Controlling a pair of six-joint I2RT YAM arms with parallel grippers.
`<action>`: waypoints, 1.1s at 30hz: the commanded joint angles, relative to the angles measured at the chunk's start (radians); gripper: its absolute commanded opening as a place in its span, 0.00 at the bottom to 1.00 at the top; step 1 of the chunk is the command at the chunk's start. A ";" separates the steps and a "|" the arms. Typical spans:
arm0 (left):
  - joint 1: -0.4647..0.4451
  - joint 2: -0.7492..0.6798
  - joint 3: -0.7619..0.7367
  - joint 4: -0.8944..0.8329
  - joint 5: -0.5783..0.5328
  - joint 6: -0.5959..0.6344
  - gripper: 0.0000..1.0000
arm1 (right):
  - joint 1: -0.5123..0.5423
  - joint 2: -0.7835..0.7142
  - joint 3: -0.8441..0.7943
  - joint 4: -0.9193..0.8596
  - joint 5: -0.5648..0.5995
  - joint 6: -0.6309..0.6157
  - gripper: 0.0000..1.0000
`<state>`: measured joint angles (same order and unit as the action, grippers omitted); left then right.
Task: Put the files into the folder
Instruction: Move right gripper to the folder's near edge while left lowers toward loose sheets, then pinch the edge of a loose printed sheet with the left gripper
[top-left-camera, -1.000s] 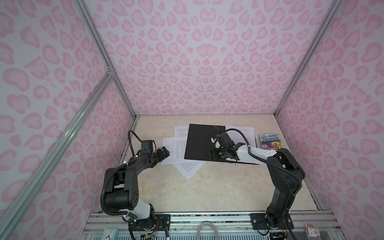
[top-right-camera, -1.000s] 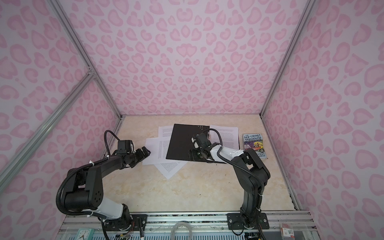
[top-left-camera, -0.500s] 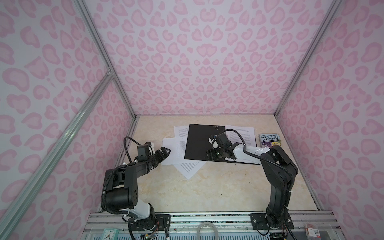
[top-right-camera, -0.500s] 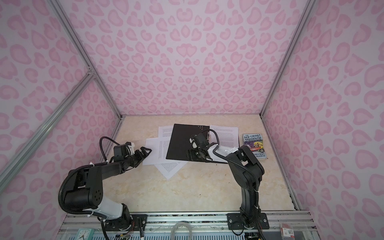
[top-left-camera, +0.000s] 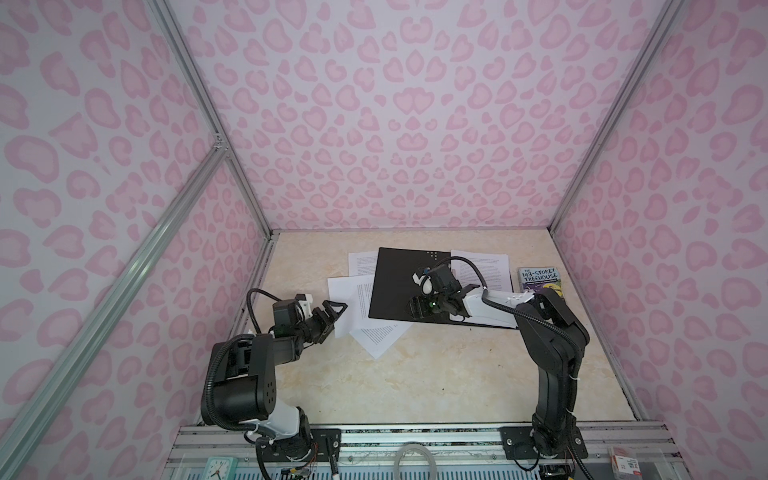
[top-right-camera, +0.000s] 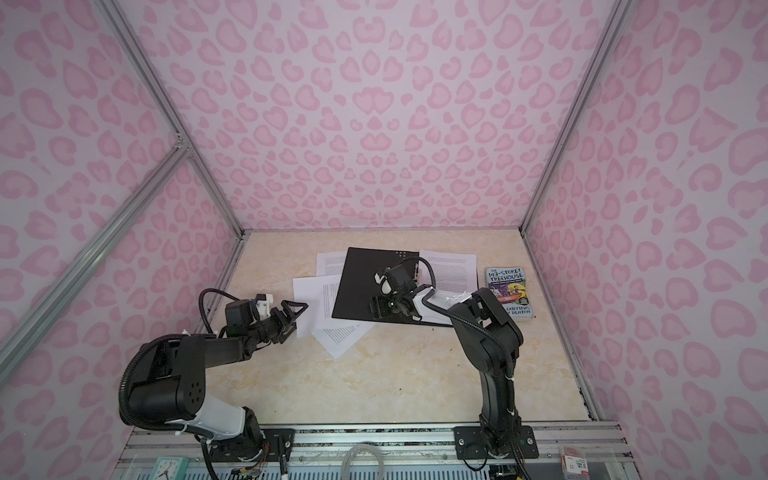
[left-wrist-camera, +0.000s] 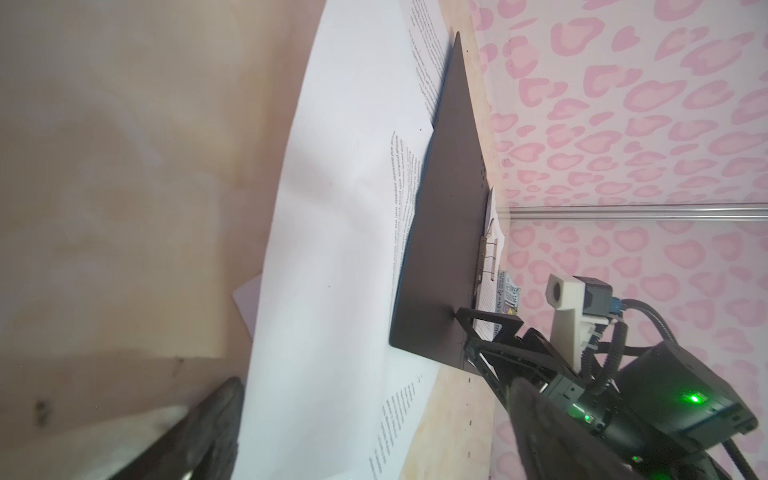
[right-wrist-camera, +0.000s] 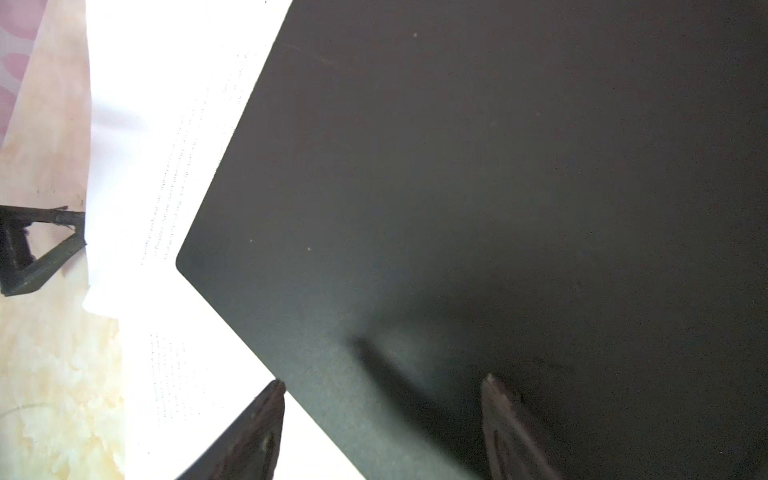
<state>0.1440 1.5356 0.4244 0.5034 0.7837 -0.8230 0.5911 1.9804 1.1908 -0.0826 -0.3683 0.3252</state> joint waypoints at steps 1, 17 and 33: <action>0.000 -0.021 -0.007 0.105 0.067 -0.058 1.00 | 0.002 0.024 -0.007 -0.113 -0.026 0.024 0.75; -0.017 0.021 0.020 0.053 -0.062 0.001 0.97 | 0.001 0.026 -0.007 -0.114 -0.043 0.026 0.74; -0.023 0.075 0.083 -0.128 -0.212 0.070 0.81 | 0.001 0.029 -0.002 -0.118 -0.046 0.023 0.71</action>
<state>0.1204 1.6047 0.4992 0.4633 0.6350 -0.7662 0.5903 1.9881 1.1954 -0.0731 -0.3943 0.3294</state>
